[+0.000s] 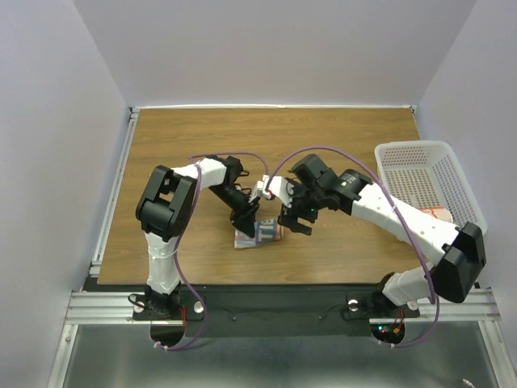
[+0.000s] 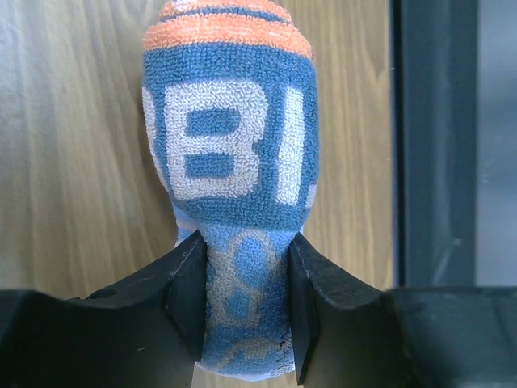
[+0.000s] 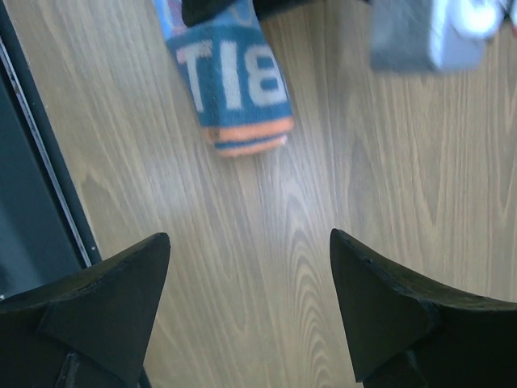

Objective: Roll the towels
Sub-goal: Roll the towel, then place the rolled towel into the container

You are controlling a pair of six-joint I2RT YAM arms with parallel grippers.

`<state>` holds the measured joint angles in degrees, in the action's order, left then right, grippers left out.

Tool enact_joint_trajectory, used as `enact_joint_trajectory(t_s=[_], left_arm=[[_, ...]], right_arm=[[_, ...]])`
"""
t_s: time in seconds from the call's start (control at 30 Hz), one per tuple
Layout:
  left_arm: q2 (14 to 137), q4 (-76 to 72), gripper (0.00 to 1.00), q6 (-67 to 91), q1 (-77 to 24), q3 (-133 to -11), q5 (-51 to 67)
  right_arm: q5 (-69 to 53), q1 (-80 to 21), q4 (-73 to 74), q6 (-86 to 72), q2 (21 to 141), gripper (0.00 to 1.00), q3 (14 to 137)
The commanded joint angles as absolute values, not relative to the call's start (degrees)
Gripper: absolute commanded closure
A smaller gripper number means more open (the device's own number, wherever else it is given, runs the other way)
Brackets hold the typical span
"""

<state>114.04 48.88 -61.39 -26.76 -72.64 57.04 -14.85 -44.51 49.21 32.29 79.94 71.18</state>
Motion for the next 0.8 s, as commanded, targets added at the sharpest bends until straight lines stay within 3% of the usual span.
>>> enact_joint_trajectory(t_s=[0.0, 0.23, 0.33, 0.47, 0.77], left_arm=[[119.1, 55.5, 0.67, -63.9, -26.5, -72.1, 50.4], [121.0, 58.0, 0.67, -65.3, -25.8, -73.6, 51.5], [121.6, 58.6, 0.67, -66.0, -25.2, -73.9, 51.6], [123.2, 60.2, 0.67, -67.4, -24.2, -74.7, 52.4], [125.7, 63.4, 0.67, -70.3, -23.4, -76.2, 53.7]], right_arm=[[-9.2, -49.6, 41.9, 31.9, 82.5, 0.16, 72.0], [-1.5, -60.8, 32.8, 25.5, 89.1, 0.18, 71.8], [-0.6, -62.2, 31.0, 24.2, 90.7, 0.17, 70.5], [-0.4, -63.4, 28.1, 23.5, 92.5, 0.09, 69.0], [2.3, -63.8, 23.3, 24.3, 96.0, 0.06, 67.4]])
